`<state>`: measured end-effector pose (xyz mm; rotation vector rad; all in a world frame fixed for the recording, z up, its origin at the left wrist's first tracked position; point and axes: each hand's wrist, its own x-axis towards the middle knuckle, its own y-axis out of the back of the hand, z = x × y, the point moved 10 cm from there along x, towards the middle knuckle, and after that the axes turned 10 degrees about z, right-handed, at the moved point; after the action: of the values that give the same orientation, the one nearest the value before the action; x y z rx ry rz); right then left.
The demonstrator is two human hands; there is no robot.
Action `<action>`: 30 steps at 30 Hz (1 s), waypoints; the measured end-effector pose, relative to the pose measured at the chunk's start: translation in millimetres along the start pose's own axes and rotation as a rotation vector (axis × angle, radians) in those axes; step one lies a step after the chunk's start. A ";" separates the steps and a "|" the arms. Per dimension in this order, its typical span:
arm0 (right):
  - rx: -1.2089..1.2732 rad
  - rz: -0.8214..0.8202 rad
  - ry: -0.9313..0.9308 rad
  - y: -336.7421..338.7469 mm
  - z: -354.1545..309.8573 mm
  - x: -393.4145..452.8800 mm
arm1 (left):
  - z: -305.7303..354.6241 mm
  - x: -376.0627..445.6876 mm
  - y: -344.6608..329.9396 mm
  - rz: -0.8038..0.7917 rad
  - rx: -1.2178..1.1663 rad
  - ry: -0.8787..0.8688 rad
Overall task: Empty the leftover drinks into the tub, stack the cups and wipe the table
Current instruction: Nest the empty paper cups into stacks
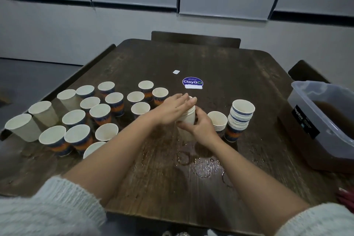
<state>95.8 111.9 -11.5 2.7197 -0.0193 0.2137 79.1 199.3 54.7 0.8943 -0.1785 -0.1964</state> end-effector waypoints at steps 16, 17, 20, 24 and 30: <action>-0.063 0.719 -0.136 80.3 51.0 12.9 | -21.6 54.6 -46.9 -0.131 -0.243 -0.154; -0.070 0.713 -0.140 79.6 54.4 12.4 | -14.6 60.6 -52.7 -0.139 -0.250 -0.180; -0.137 0.655 -0.131 74.9 63.9 15.6 | -6.3 72.2 -77.3 -0.222 -0.205 -0.206; -0.176 0.618 -0.154 68.2 71.5 14.5 | -11.3 77.1 -101.9 -0.276 -0.123 -0.192; -0.388 0.607 -0.041 60.5 79.8 -1.4 | -18.9 78.8 -129.0 -0.324 -0.042 -0.192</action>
<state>103.5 24.4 -59.7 2.2578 -0.8138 0.2887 147.5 115.7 -52.7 0.8588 -0.2058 -0.5869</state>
